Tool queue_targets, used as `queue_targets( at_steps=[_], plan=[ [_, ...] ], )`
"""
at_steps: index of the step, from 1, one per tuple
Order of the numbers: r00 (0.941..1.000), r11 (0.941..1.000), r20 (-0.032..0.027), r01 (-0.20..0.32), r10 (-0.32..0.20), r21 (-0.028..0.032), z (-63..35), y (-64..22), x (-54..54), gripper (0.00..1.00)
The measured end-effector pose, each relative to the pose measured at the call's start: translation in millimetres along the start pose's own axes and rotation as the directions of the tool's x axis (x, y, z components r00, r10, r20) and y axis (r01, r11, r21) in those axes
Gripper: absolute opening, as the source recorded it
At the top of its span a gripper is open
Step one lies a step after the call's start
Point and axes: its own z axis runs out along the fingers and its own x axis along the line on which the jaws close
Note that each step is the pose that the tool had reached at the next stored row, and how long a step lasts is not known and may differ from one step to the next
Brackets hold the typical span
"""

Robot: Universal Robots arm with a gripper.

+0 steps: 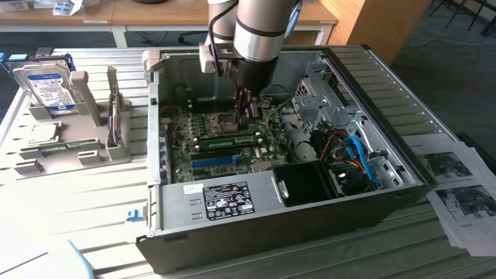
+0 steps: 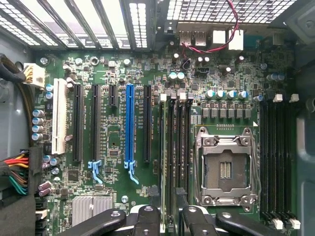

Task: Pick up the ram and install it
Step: 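Insert the ram into the slot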

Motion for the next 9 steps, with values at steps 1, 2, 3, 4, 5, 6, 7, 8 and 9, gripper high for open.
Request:
queue_targets(
  at_steps=[1, 2, 3, 4, 5, 6, 7, 8, 9],
  plan=[
    [1.0000, 1.0000, 0.0000, 0.000, 0.000, 0.0000, -0.6, 0.0, 0.0, 0.24],
    [1.0000, 1.0000, 0.0002, 0.000, 0.000, 0.0000, -0.7, 0.0, 0.0, 0.24],
    [1.0000, 1.0000, 0.0002, 0.000, 0.000, 0.0001, -0.7, 0.0, -0.1, 0.24],
    [1.0000, 1.0000, 0.0002, 0.000, 0.000, 0.0000, -0.6, 0.0, 0.0, 0.24],
    [1.0000, 1.0000, 0.0002, 0.000, 0.000, 0.0000, -0.7, 0.0, -0.1, 0.24],
    [1.0000, 1.0000, 0.0001, 0.000, 0.000, 0.0000, -0.7, 0.0, 0.0, 0.24],
    [1.0000, 1.0000, 0.0000, 0.000, 0.000, 0.0001, -0.7, 0.0, 0.0, 0.24],
    [1.0000, 1.0000, 0.0001, 0.000, 0.000, 0.0000, -0.8, 0.0, 0.0, 0.24],
    [1.0000, 1.0000, -0.0005, 0.000, 0.000, -0.0003, -1.5, 0.1, 0.0, 0.24]
  ],
)
